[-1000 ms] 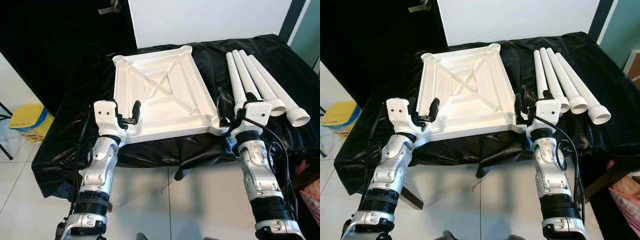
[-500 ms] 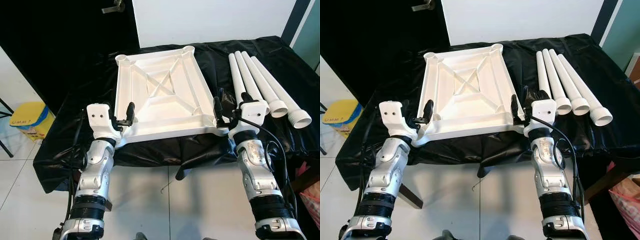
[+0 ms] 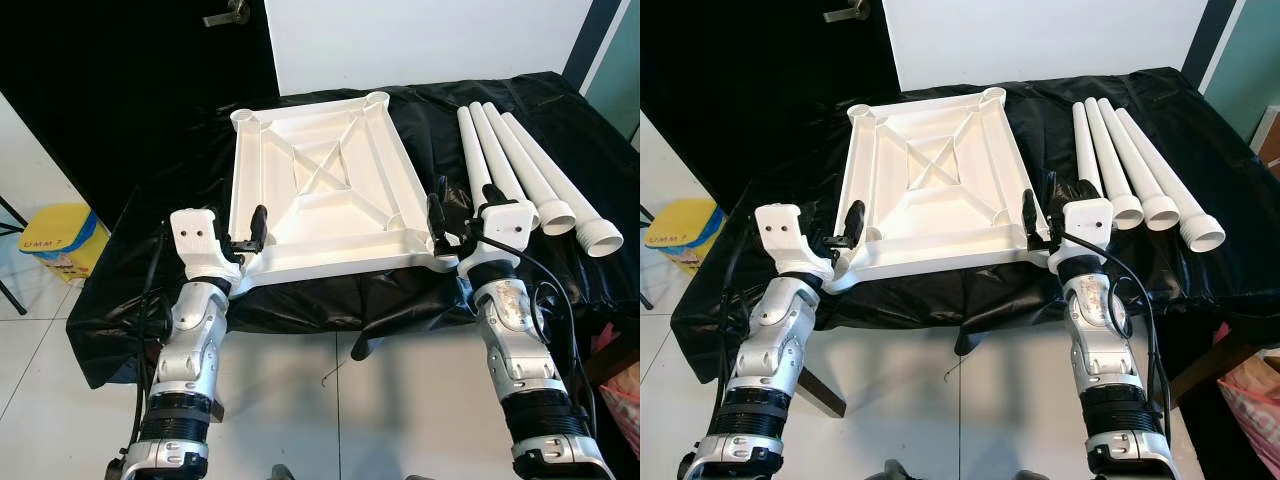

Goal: Building children table

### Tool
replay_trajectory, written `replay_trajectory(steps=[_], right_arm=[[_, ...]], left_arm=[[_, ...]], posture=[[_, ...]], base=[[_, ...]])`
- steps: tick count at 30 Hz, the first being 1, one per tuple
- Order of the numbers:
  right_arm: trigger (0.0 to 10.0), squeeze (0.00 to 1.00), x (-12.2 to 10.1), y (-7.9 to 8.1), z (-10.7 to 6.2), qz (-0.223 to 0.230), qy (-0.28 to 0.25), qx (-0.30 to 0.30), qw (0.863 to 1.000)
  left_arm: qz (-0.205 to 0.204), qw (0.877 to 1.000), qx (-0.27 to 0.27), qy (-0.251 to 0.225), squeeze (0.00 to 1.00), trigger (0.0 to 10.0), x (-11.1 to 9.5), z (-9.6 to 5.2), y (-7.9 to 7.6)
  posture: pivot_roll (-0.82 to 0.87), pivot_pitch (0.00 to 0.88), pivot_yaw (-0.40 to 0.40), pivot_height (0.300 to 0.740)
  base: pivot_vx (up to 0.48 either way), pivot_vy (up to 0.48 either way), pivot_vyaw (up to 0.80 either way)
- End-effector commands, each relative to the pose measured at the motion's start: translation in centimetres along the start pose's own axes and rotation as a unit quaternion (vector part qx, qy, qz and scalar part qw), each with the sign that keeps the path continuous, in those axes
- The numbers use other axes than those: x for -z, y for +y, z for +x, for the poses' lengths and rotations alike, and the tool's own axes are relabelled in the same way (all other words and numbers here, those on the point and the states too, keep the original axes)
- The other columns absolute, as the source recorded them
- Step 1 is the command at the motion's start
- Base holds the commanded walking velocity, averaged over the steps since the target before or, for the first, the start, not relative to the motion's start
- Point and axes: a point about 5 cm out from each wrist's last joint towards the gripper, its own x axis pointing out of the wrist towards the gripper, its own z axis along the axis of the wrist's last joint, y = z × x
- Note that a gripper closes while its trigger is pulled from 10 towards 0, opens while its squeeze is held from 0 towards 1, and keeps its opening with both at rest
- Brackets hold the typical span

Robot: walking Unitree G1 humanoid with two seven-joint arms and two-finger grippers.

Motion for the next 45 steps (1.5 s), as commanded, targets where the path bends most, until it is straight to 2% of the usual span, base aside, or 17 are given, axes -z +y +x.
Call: replay_trajectory(steps=[1,15,37,45], right_arm=[[10.0,0.00,0.10,0.03,0.00,0.003,0.000,0.002,1.000],[10.0,0.00,0.21,0.17,-0.13,0.004,0.003,0.001,1.000],[10.0,0.00,0.47,0.15,-0.69,0.001,0.011,0.003,1.000],[10.0,0.00,0.50,-0.02,-0.67,-0.002,0.011,0.009,1.000]], left_arm=[[0.005,1.000,0.004,0.005,0.00,10.0,0.12,-0.25,-0.01],[-0.005,1.000,0.007,0.012,0.00,10.0,0.14,-0.33,0.05],[-0.004,1.000,0.014,0.024,0.00,10.0,0.32,-0.66,-0.18],[0.005,1.000,0.018,0.016,0.00,10.0,0.02,-0.52,-0.32]], posture=[[-0.10,0.000,0.056,0.740],[-0.10,0.000,0.059,0.740],[-0.10,0.000,0.067,0.740],[-0.10,0.000,0.075,0.740]], base=[[0.000,0.000,0.00],[0.000,0.000,0.00],[0.000,0.342,0.00],[0.000,0.093,0.00]])
